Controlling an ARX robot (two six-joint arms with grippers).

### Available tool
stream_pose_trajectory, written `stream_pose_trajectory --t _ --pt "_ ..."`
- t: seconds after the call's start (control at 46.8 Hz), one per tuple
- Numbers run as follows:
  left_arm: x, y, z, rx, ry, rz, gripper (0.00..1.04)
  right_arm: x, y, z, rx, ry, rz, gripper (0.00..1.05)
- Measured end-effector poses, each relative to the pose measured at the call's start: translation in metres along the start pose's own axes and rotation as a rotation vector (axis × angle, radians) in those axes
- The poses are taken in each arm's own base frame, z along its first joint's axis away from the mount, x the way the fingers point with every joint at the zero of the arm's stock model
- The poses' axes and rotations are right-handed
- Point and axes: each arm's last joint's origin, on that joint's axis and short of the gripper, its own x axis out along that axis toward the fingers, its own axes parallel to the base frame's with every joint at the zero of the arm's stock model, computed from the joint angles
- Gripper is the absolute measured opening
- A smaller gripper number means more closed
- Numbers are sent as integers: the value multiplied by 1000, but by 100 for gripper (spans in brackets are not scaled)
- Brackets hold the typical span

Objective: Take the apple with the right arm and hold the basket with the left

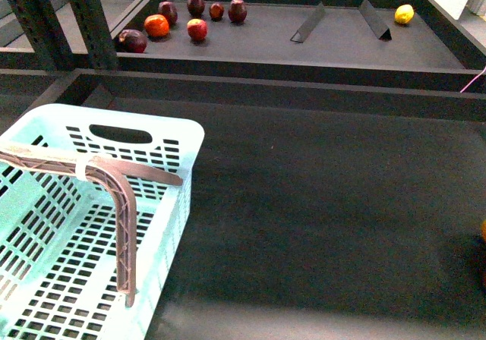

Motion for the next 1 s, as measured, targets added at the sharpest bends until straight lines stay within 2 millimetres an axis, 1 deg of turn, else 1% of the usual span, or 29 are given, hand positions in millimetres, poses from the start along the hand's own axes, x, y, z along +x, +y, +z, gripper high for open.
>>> stream_pose_trajectory --t 0.705,0.77,0.791,0.834,0.898,1.005 --pt "0 0 0 0 1 1 98 0 0 0 0 0 0 96" --pt "1 0 -1 -61 181 72 98 0 0 0 0 0 0 96" --pt "3 1 -1 -82 277 93 98 0 0 0 0 0 -1 96" --pt "7 1 -1 -112 347 109 98 0 0 0 0 0 1 96" --pt "14 0 2 -144 385 107 98 0 0 0 0 0 0 96" --pt "25 -1 11 -200 368 88 98 0 0 0 0 0 0 96"
